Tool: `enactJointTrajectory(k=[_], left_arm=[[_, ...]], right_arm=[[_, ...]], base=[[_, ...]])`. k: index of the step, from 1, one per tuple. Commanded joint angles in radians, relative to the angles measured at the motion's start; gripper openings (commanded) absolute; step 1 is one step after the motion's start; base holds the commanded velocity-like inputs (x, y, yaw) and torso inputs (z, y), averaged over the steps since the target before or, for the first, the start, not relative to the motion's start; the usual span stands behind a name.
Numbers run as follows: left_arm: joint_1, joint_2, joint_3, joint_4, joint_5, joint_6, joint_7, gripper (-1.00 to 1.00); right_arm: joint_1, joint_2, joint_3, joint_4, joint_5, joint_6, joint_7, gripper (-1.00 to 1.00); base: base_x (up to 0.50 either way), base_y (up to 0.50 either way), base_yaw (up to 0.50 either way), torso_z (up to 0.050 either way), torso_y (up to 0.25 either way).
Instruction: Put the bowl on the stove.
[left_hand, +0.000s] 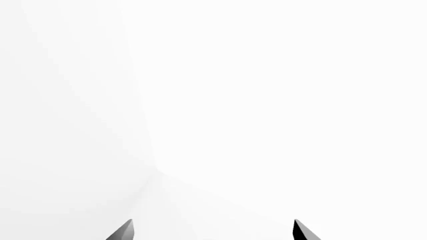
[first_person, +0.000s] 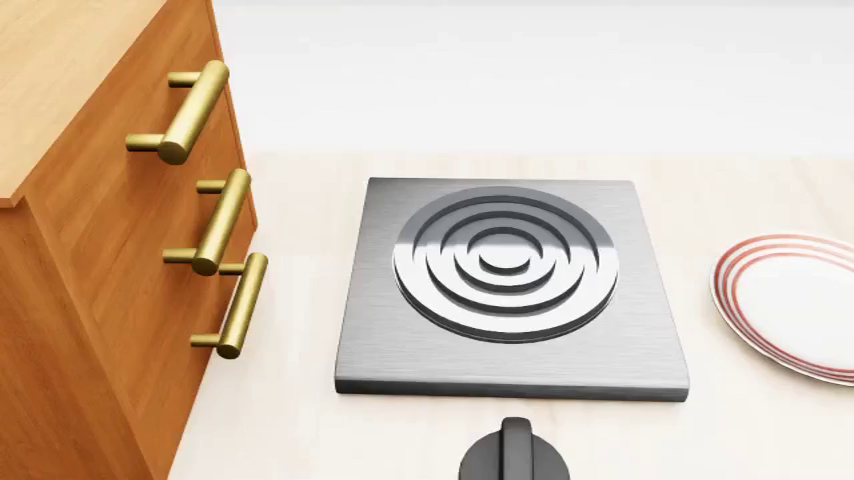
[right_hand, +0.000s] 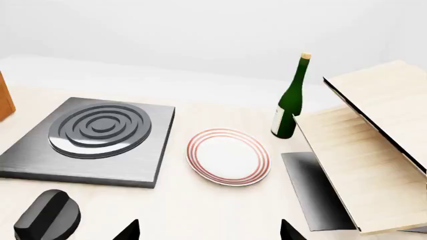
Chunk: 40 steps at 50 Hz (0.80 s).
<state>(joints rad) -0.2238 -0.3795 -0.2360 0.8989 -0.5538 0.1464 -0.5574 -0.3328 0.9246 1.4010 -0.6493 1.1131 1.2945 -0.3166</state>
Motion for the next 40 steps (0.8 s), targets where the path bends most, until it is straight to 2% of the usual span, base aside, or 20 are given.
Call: enactJointTrajectory(k=[1, 10, 24, 35, 40], left_arm=[[0.003, 0.000, 0.013, -0.006, 0.008, 0.005, 0.003, 1.00], [0.003, -0.001, 0.016, -0.010, 0.016, 0.005, 0.000, 1.00], [0.013, 0.003, 0.017, -0.017, 0.023, 0.019, 0.000, 1.00], [0.015, 0.004, 0.023, -0.023, 0.033, 0.024, -0.002, 1.00], [0.016, 0.003, 0.024, -0.024, 0.037, 0.026, -0.003, 1.00]], right_arm=[[-0.010, 0.100, 0.076, 0.179, 0.136, 0.199, 0.004, 1.00], [-0.137, 0.102, 0.055, 0.177, 0.062, 0.186, -0.065, 1.00], [-0.198, 0.093, 0.000, 0.173, -0.023, 0.123, -0.052, 1.00], [-0.185, 0.090, -0.057, 0.183, -0.086, 0.053, -0.003, 1.00], [-0.172, 0.098, -0.128, 0.197, -0.114, 0.010, 0.029, 1.00]], base=[[0.00, 0.00, 0.00, 0.000, 0.000], [0.00, 0.00, 0.00, 0.000, 0.000], [0.00, 0.00, 0.00, 0.000, 0.000], [0.00, 0.00, 0.00, 0.000, 0.000], [0.00, 0.00, 0.00, 0.000, 0.000]])
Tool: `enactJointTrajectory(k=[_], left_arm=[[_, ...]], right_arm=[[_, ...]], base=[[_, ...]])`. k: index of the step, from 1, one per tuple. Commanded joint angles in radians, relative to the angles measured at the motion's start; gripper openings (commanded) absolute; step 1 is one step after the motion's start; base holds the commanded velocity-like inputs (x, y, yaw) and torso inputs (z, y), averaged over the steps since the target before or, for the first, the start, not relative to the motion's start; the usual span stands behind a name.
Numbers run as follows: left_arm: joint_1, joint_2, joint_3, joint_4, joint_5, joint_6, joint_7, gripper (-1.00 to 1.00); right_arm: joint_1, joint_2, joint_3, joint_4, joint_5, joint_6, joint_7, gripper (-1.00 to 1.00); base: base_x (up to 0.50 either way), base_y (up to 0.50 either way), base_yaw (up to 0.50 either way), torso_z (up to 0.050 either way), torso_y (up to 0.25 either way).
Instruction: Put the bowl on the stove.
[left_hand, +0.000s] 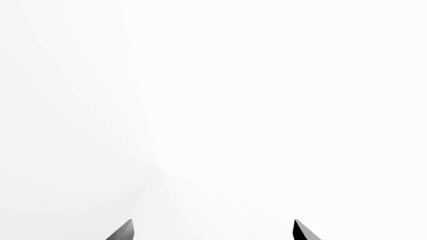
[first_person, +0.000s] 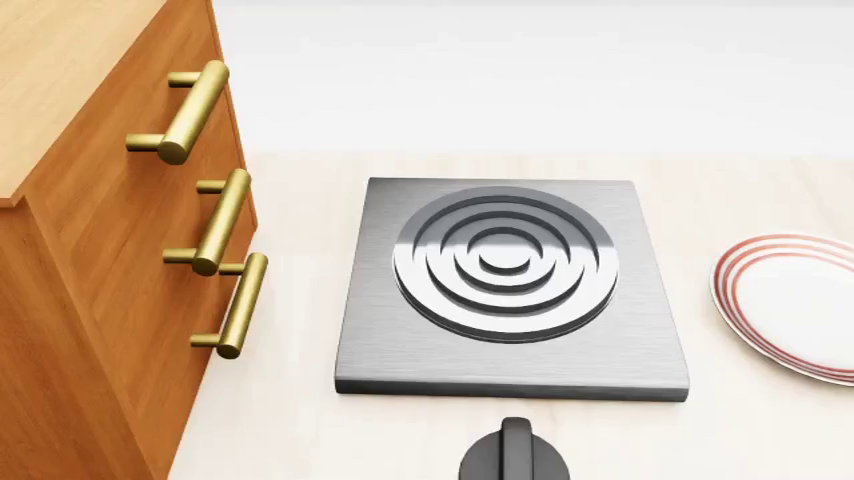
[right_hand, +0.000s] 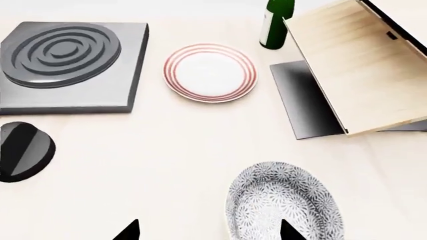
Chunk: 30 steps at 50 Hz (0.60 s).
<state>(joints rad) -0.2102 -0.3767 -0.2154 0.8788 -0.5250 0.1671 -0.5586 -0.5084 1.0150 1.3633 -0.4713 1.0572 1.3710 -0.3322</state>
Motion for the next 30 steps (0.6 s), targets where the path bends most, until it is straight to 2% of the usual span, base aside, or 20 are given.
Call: enactJointTrajectory(k=[1, 8, 16, 30], left_arm=[[0.003, 0.000, 0.004, -0.005, 0.011, 0.005, -0.002, 1.00], [0.005, 0.000, 0.007, -0.008, 0.015, 0.010, -0.001, 1.00], [0.006, -0.001, 0.010, -0.011, 0.019, 0.013, -0.001, 1.00], [0.005, -0.005, 0.015, -0.012, 0.020, 0.017, -0.003, 1.00]], right_arm=[[0.008, 0.010, -0.100, 0.021, -0.059, -0.071, 0.050, 1.00], [0.084, 0.024, -0.284, 0.069, -0.058, -0.135, 0.137, 1.00], [0.176, 0.061, -0.429, 0.130, -0.024, -0.152, 0.208, 1.00], [0.210, 0.043, -0.544, 0.195, -0.049, -0.200, 0.243, 1.00]], base=[[0.00, 0.00, 0.00, 0.000, 0.000], [0.00, 0.00, 0.00, 0.000, 0.000], [0.00, 0.00, 0.00, 0.000, 0.000], [0.00, 0.00, 0.00, 0.000, 0.000]])
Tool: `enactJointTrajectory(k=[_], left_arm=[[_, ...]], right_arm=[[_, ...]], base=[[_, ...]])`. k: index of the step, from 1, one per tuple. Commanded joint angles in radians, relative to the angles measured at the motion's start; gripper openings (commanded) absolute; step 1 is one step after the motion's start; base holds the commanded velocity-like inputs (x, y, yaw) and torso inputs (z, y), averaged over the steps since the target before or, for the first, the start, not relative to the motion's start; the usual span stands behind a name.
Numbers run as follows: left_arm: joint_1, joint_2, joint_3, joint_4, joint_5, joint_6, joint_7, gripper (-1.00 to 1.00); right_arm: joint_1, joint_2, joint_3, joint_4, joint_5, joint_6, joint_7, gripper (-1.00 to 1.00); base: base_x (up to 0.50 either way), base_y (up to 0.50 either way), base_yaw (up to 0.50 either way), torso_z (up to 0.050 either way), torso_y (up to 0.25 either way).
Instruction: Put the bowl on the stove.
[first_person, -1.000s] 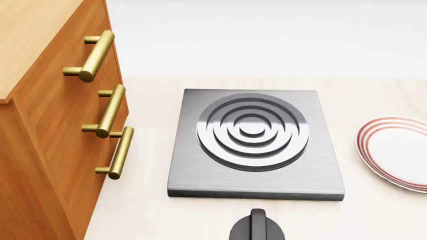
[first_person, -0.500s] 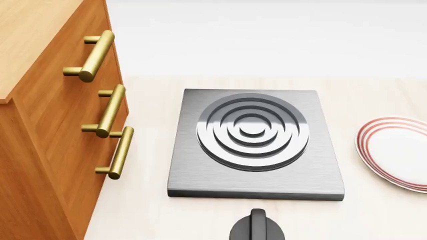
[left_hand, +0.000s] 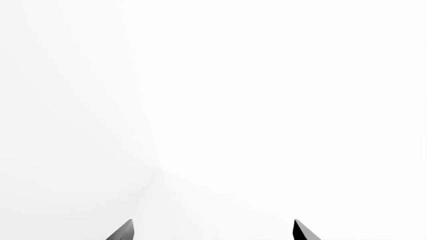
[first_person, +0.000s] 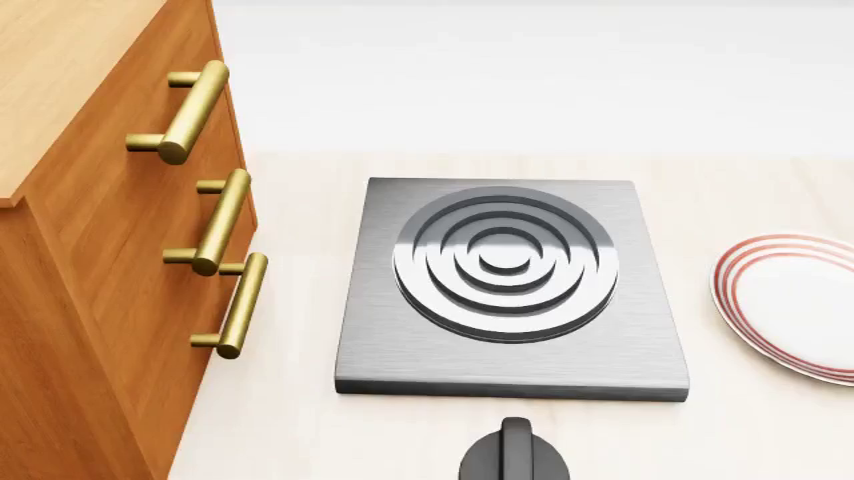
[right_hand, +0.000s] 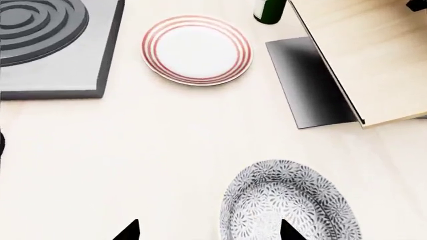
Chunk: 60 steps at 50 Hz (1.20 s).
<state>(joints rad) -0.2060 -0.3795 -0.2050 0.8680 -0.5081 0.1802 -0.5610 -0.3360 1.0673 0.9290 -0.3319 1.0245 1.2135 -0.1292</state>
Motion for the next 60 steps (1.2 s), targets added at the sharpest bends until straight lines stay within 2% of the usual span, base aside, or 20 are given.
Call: enactJointTrajectory(k=[1, 11, 43, 60], left_arm=[[0.001, -0.002, 0.005, -0.001, 0.002, 0.004, -0.001, 1.00], [0.002, -0.003, 0.006, -0.002, 0.001, 0.011, -0.002, 1.00], [0.007, -0.009, 0.020, -0.004, 0.005, 0.022, -0.003, 1.00], [0.006, -0.016, 0.018, -0.005, 0.001, 0.023, -0.010, 1.00]], right_arm=[[0.042, -0.012, -0.115, 0.059, -0.018, -0.048, 0.042, 1.00], [0.091, -0.024, -0.217, 0.112, -0.042, -0.092, 0.064, 1.00], [0.433, -0.062, -0.638, 0.342, -0.126, -0.142, 0.156, 1.00], [0.405, -0.081, -0.640, 0.376, -0.148, -0.161, 0.168, 1.00]], base=[[0.00, 0.00, 0.00, 0.000, 0.000], [0.00, 0.00, 0.00, 0.000, 0.000], [0.00, 0.00, 0.00, 0.000, 0.000], [0.00, 0.00, 0.00, 0.000, 0.000]])
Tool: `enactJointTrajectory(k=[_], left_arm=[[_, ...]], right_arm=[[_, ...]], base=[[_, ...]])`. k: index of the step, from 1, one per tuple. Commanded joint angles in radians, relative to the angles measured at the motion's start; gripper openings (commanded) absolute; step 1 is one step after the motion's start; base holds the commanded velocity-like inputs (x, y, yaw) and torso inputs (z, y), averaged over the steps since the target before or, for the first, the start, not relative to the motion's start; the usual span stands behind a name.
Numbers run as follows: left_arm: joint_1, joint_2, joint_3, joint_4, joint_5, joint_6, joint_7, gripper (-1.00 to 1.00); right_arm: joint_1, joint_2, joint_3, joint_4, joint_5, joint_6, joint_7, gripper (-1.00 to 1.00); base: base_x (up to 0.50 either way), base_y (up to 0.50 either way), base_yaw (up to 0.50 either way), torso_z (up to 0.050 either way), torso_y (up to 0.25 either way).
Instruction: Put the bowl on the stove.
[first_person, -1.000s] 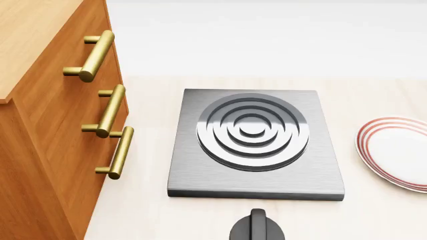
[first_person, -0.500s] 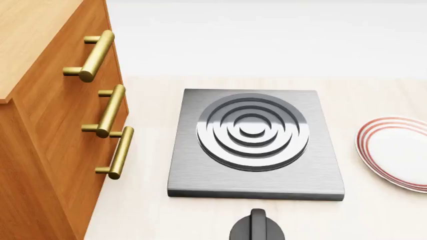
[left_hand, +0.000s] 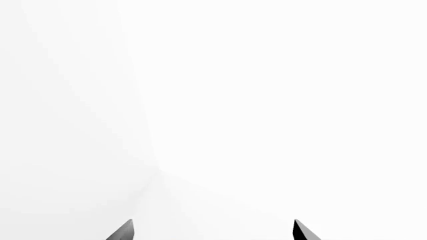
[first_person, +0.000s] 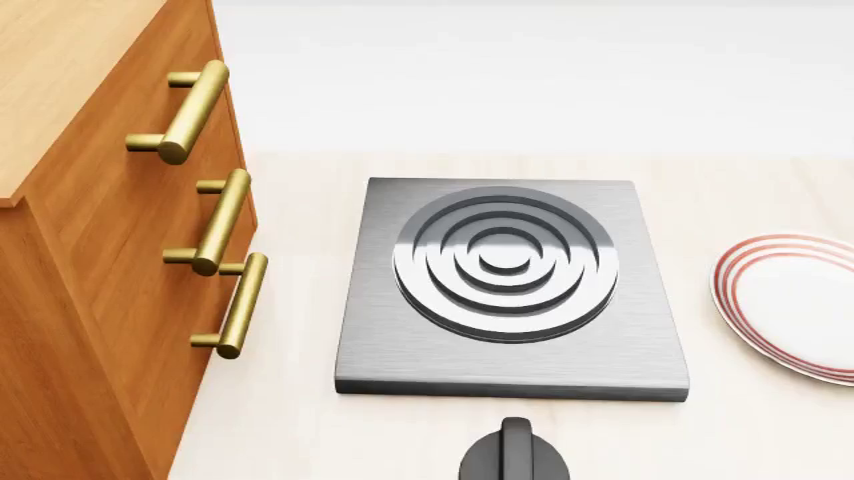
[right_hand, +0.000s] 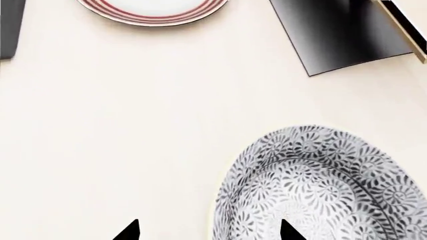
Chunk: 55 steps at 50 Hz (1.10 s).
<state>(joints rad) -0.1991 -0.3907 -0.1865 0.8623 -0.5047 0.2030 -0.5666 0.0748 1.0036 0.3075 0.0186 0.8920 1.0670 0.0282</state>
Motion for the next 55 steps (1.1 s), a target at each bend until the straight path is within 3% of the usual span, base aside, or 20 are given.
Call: enactJointTrajectory(k=[1, 18, 36, 37, 55], left_arm=[[-0.002, -0.006, 0.000, 0.001, -0.002, -0.001, -0.005, 1.00], [0.000, -0.009, 0.006, 0.000, 0.001, 0.002, -0.008, 1.00], [0.004, -0.009, 0.013, -0.006, 0.005, 0.011, -0.008, 1.00], [0.004, -0.009, 0.013, -0.006, 0.005, 0.011, -0.008, 1.00], [0.007, -0.010, 0.013, -0.011, 0.004, 0.018, -0.012, 1.00]], right_arm=[[-0.013, -0.018, -0.016, 0.023, -0.016, -0.016, 0.011, 1.00], [-0.120, -0.050, 0.045, 0.013, -0.014, -0.030, 0.028, 1.00], [-0.099, -0.044, 0.016, 0.007, -0.034, -0.051, 0.028, 1.00], [-0.101, -0.046, 0.021, 0.005, -0.040, -0.060, 0.033, -1.00], [-0.258, -0.041, 0.172, -0.077, -0.008, -0.078, 0.004, -1.00]], base=[[0.00, 0.00, 0.00, 0.000, 0.000], [0.00, 0.00, 0.00, 0.000, 0.000], [0.00, 0.00, 0.00, 0.000, 0.000], [0.00, 0.00, 0.00, 0.000, 0.000], [0.00, 0.00, 0.00, 0.000, 0.000]])
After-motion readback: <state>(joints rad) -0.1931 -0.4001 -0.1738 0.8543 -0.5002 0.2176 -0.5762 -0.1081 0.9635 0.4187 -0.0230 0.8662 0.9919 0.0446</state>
